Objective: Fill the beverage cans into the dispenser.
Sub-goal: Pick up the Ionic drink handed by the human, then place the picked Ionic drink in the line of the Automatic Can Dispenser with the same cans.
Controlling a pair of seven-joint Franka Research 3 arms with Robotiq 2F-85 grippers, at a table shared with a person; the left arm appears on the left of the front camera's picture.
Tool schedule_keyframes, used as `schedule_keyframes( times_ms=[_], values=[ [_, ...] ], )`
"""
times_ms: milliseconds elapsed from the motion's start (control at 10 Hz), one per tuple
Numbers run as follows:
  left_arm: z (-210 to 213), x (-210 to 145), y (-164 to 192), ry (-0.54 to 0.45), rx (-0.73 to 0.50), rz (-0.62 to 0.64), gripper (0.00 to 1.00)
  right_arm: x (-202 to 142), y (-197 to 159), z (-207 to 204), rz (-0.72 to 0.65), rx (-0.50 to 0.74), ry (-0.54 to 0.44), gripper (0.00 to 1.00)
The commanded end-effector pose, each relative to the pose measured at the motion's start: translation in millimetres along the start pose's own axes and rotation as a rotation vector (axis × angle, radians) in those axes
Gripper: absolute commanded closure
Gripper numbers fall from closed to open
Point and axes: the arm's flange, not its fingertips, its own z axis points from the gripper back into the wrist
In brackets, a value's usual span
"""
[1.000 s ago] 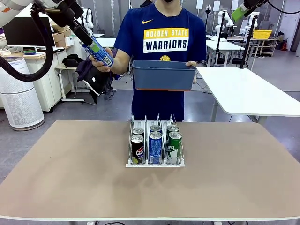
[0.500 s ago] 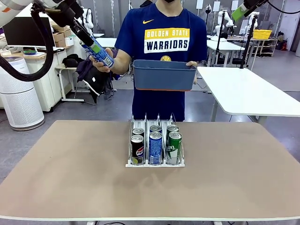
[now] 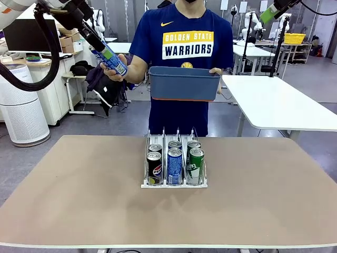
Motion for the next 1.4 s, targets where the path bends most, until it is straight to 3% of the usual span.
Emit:
schedule_keyframes(
  times_ms=[0, 300, 400, 1300],
  values=[
    [4.6, -2.0, 1.0, 0.018, 0.0, -0.001, 1.0, -0.4, 0.3, -0.6, -0.001, 0.001, 0.001, 0.0],
    [7.6, 1.7, 0.7, 0.02, -0.024, -0.013, 1.0, -0.4, 0.3, -0.6, -0.001, 0.001, 0.001, 0.0],
    [0.5, -1.2, 0.3, 0.013, -0.001, -0.006, 0.61, -0.4, 0.3, -0.6, -0.001, 0.001, 0.001, 0.0],
    [0.5, -1.2, 0.3, 0.013, -0.001, -0.006, 0.61, -0.4, 0.3, -0.6, -0.001, 0.001, 0.001, 0.0]
  ],
)
